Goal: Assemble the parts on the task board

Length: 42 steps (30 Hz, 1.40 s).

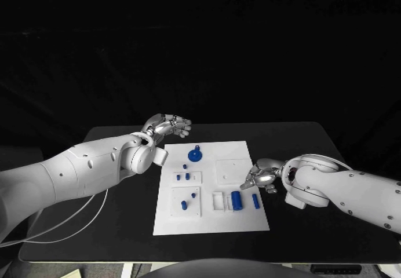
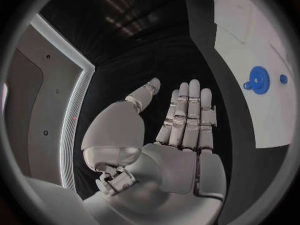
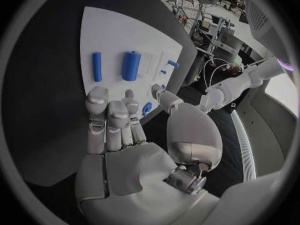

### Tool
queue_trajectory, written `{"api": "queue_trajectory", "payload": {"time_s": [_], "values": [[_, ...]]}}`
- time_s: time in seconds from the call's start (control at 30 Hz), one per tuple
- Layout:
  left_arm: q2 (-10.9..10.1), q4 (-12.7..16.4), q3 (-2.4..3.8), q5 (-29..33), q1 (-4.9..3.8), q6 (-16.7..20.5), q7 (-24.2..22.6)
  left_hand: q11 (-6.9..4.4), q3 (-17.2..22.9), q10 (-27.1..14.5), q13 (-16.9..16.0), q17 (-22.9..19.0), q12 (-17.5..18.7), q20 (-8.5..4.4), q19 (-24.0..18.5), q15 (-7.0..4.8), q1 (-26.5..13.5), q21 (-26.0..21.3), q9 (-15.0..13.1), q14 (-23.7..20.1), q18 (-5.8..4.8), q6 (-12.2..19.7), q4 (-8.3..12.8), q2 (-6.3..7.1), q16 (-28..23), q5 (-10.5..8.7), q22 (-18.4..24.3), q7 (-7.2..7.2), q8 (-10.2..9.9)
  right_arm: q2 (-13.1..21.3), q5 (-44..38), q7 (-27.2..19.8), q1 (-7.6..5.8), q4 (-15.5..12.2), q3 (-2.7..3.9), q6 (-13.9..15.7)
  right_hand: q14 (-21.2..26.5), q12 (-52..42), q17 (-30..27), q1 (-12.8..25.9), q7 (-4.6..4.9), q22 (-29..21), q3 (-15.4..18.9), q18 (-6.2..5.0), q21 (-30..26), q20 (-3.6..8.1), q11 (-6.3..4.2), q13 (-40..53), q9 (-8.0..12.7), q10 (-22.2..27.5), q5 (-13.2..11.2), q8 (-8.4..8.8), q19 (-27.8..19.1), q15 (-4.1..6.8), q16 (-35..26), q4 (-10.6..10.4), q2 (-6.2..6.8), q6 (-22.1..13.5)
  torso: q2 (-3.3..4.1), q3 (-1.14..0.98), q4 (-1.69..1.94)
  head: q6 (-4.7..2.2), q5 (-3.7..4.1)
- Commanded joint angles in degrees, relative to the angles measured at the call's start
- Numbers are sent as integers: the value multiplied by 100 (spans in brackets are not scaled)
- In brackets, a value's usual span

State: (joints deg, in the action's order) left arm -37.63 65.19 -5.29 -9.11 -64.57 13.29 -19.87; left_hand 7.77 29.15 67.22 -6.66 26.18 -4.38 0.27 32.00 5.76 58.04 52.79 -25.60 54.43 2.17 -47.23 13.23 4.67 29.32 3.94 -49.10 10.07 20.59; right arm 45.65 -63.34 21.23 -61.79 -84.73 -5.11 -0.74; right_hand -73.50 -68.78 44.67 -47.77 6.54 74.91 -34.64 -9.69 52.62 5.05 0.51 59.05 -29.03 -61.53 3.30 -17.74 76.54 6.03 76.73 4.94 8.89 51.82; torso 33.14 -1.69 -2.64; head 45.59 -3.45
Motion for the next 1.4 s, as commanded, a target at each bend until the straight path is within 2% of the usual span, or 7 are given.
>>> {"api": "queue_trajectory", "payload": {"time_s": [0.03,0.17,0.57,0.77,1.1,1.2,1.4], "values": [[-15,55,4,44,6,-152,-20,10,-12,-52,15,16,40,10,-103,39,-82,-47,16,-38,70,52,-54,-5,-67,-48,-7,-7,41,-85,228,400,50,75,-75,-218,39,-26,28,104,25,134,-15,-531,49,20,-22,31,-17,-12,-5,10,-22,-4,26,-54,2,64,-119,1,-10,52,18],[-21,89,-2,44,24,-190,-11,21,-37,-84,27,36,40,39,-200,68,-132,-87,32,-81,48,72,-71,11,-139,-54,-10,-1,46,-174,254,517,103,124,-154,-227,36,-35,70,224,16,135,-25,-531,96,27,-29,72,-48,-20,-11,2,-27,3,36,-119,-6,86,-186,15,-20,103,15],[-31,174,-38,44,56,-250,12,60,-409,-202,73,107,39,122,-434,155,-474,-214,85,-232,19,159,-35,16,-382,-48,-8,23,58,-447,-75,697,293,317,-189,-175,33,-37,155,461,-2,130,-41,-531,200,56,-47,150,-115,-38,-33,-4,-44,20,45,-229,56,111,-283,77,-23,182,35],[-48,205,-47,44,56,-266,19,63,-469,-215,80,126,35,133,-450,163,-555,-233,95,-240,25,171,-49,11,-419,-56,-5,25,62,-590,-96,715,370,474,-206,-188,28,-35,194,539,-3,129,-62,-531,250,76,-49,179,-142,-46,-47,3,-38,22,55,-279,134,97,-243,80,-26,188,26],[-66,236,-48,44,56,-285,26,65,-506,-224,85,145,33,138,-458,167,-617,-248,105,-239,30,181,-68,9,-447,-60,-3,26,66,-775,-184,699,460,660,-230,-209,32,-22,234,652,-3,125,-82,-531,297,94,-49,210,-184,-42,-48,5,-54,22,54,-367,215,83,-225,71,-50,266,-51],[-59,242,-48,44,56,-287,24,66,-510,-227,86,147,34,138,-459,167,-623,-250,106,-240,31,183,-69,10,-451,-59,-3,27,66,-846,-184,699,463,742,-231,-238,33,-18,247,635,-2,125,-82,-531,314,103,-48,220,-197,-39,-47,12,-61,22,53,-341,324,67,-224,69,-52,269,-63],[-62,245,-48,44,56,-303,21,69,-516,-239,90,152,36,140,-465,171,-628,-255,111,-250,32,190,-65,13,-467,-58,-3,28,66,-955,-180,684,503,878,-248,-231,35,-11,255,647,-1,122,-92,-531,323,106,-47,227,-210,-35,-47,9,-67,21,47,-359,302,67,-218,67,-58,257,-76]]}}
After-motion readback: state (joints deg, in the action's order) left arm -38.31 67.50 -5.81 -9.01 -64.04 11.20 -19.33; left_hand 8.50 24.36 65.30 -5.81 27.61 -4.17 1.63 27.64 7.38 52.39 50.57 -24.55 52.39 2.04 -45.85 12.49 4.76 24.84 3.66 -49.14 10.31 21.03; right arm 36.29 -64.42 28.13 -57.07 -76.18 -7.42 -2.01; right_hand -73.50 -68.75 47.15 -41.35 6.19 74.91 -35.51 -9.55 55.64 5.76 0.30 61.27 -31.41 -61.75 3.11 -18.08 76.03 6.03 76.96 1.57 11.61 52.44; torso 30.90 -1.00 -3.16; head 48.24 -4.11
